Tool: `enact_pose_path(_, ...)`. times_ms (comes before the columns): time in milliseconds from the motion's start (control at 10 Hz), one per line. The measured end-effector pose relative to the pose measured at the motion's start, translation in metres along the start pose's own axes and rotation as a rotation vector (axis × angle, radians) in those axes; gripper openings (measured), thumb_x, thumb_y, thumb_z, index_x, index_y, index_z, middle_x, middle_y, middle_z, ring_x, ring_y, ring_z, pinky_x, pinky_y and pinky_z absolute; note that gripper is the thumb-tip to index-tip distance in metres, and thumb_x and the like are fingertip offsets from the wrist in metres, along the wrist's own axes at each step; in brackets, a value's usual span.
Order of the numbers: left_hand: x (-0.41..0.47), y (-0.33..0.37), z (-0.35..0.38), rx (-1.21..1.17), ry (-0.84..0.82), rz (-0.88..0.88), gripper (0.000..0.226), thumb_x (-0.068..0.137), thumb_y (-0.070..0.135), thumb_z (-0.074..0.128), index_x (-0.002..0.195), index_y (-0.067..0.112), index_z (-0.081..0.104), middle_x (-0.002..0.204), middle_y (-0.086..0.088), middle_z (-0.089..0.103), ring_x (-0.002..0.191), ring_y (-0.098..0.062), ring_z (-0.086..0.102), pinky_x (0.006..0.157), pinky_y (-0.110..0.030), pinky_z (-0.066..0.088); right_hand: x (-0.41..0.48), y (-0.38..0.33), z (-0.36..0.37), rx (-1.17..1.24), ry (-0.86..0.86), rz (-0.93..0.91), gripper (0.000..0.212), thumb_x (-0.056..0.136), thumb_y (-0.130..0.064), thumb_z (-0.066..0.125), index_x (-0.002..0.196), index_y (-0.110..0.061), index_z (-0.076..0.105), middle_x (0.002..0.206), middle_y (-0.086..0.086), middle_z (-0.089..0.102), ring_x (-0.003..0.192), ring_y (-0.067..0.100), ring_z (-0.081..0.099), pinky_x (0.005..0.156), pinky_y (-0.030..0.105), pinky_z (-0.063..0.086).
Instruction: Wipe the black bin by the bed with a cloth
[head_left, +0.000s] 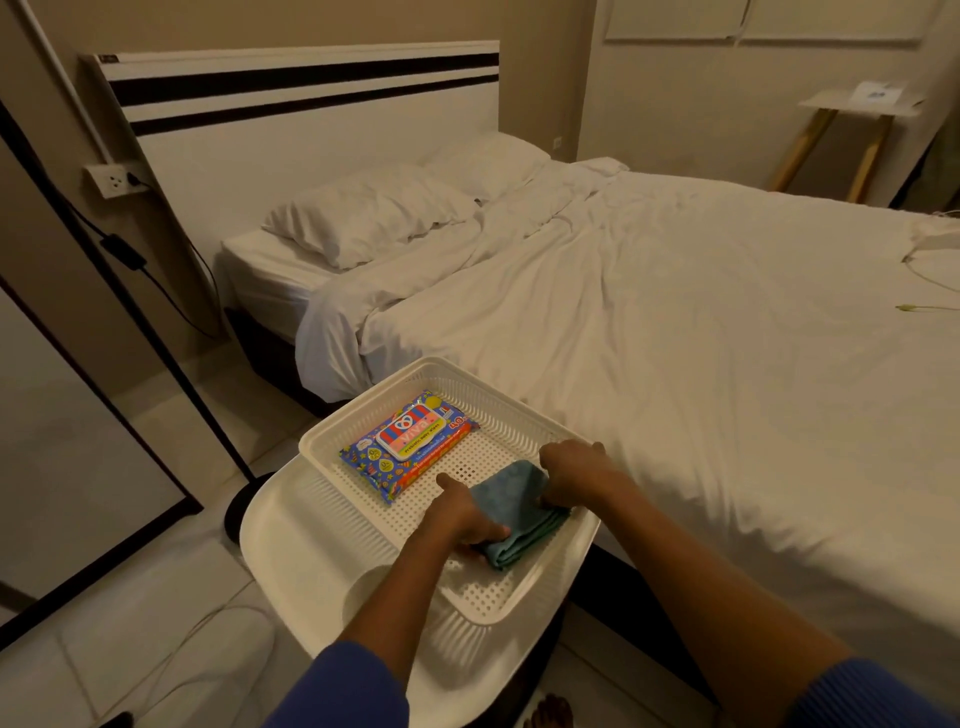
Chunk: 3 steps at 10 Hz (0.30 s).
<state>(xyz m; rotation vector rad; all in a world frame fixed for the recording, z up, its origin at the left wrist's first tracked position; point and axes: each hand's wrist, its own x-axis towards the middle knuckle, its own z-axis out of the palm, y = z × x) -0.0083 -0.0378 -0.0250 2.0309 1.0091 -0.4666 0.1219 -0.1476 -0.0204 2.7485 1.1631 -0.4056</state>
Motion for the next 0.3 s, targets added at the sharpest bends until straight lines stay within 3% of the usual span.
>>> enact_pose_path(100,-0.006,-0.002,-0.001,0.234,0.099,0.091,0.124,0.081,0.042,0.078,0.157,0.008,-0.013,0.144,-0.020,0.051,0.129,-0.034,0.055,0.102,-0.040,0.051,-0.012,-0.005,-0.001,-0.022,0.130,-0.021,0.050,0.078,-0.037,0.063,0.122,-0.019,0.048,0.123,0.009,0.059,0.115,0.028,0.053,0.097,0.040,0.036)
enact_pose_path(200,-0.014,-0.012,-0.002,0.371,0.109,0.148,0.096,0.086,0.050,0.069,0.155,0.011,0.014,0.148,-0.021,0.043,0.134,-0.036,0.048,0.105,-0.041,0.044,-0.032,-0.009,-0.009,-0.036,0.176,-0.047,0.048,0.081,-0.037,0.060,0.123,-0.018,0.048,0.124,0.012,0.056,0.115,0.031,0.050,0.097,0.042,0.036)
enact_pose_path(300,-0.031,-0.014,-0.001,0.509,0.154,0.189,0.085,0.093,0.054,0.057,0.155,0.012,0.017,0.154,-0.021,0.033,0.141,-0.037,0.040,0.112,-0.043,0.036,-0.060,0.007,-0.020,0.041,0.268,0.008,0.048,0.087,-0.039,0.055,0.128,-0.016,0.044,0.126,0.014,0.052,0.115,0.032,0.047,0.098,0.043,0.035)
